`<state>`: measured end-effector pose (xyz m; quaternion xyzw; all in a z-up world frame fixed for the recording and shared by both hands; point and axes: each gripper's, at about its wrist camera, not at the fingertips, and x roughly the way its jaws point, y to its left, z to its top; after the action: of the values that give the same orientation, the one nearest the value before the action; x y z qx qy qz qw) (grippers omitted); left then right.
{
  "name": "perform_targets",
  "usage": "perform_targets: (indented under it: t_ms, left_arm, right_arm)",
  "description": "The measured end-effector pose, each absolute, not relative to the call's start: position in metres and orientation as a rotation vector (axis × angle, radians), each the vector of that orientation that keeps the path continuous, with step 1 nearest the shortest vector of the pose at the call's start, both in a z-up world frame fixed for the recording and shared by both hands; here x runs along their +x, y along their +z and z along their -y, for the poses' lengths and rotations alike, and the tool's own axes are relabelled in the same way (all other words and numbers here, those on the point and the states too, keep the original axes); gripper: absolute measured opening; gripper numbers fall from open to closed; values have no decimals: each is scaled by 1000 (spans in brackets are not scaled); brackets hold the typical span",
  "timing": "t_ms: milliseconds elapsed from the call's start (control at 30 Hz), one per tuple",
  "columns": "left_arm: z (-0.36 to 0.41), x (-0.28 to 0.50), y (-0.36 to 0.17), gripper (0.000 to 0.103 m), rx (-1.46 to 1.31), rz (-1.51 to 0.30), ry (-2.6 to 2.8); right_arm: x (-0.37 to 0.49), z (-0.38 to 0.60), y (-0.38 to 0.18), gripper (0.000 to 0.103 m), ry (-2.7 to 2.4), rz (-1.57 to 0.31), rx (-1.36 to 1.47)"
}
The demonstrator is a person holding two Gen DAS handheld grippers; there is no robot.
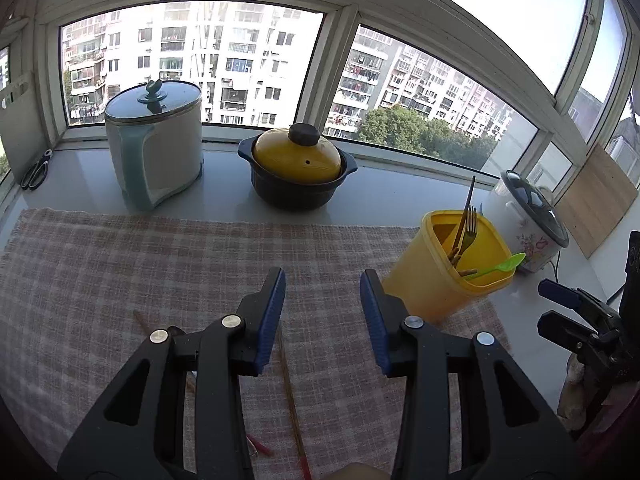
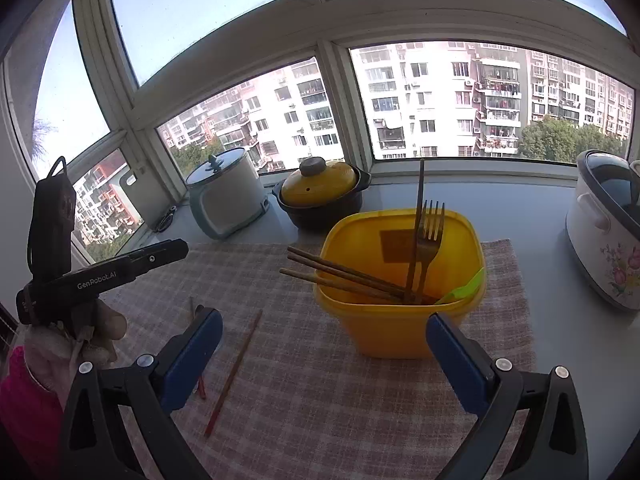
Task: Organize utensils
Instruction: 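Move both tools back toward the spoons and chopsticks on the cloth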
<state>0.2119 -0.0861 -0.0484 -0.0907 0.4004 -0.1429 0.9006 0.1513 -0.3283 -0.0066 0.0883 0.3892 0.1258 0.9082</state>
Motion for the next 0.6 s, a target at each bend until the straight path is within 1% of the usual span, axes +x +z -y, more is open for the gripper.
perform_targets:
  t_ms: [200,333,467,533,600]
  left_arm:
    - [38,207,-79,39,-254,-961,-192]
    - [14,201,-94,39,-278,-995,-161]
    - [9,198,-109,39,-265,-1040,-170]
    - [11,195,-119,39,-255,-1062,-184]
    - [14,191,-126,39,-242,-1082,-206]
  right_arm:
    - [149,295,-14,103,313,-828,126]
    - [152,270,-26,102,367,-878,89]
    - [160,245,-44,93,409,-953,73]
    - [164,236,-53,90,426,-991,84]
    - [169,229,-62,82,436,-1024,92]
